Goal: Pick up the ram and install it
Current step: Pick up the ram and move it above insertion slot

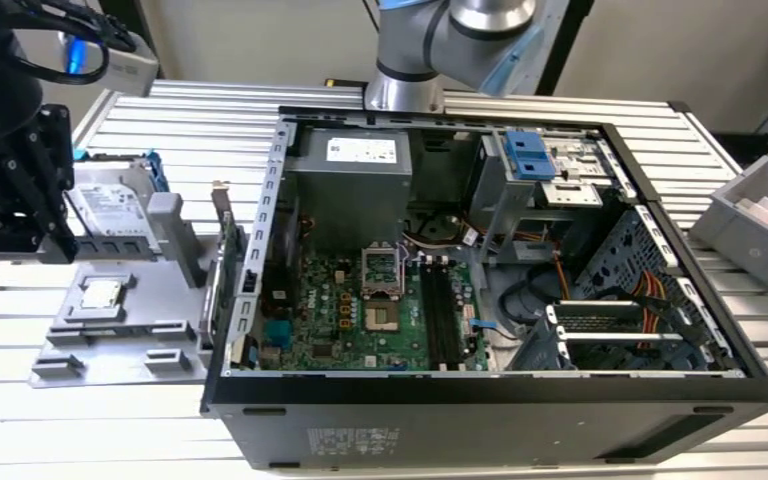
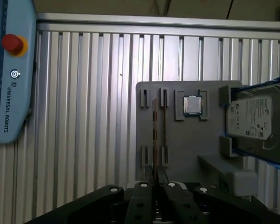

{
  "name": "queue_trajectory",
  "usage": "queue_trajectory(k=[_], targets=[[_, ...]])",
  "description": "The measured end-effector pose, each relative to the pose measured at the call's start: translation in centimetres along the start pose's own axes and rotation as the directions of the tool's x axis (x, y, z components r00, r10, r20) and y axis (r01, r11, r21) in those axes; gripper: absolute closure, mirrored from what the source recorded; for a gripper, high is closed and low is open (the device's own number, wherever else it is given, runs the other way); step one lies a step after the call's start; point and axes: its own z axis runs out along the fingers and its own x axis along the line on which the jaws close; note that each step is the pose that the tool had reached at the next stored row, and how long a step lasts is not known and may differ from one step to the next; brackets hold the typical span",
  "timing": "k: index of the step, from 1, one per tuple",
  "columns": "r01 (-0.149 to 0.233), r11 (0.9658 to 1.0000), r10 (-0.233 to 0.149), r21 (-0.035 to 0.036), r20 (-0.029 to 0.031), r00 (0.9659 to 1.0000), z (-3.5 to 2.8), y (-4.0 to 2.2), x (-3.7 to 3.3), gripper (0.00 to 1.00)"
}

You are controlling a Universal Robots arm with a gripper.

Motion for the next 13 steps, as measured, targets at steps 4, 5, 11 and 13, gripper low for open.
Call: queue_trajectory(k=[4,5,11,13], targets=[[0.0,1.0,0.0,-0.0003,-0.0002,1.0,-0.08,-0.92,0.02,1.0],[0.0,1.0,0.0,-0.0004,-0.0002,1.0,-0.1,-1.2,0.02,1.0],[0.0,1.0,0.0,-0.001,-0.0002,1.0,-0.23,-3.23,0.06,1.0],[0.0,1.0,0.0,-0.0014,-0.0001,1.0,-0.28,-3.92,0.07,1.0]])
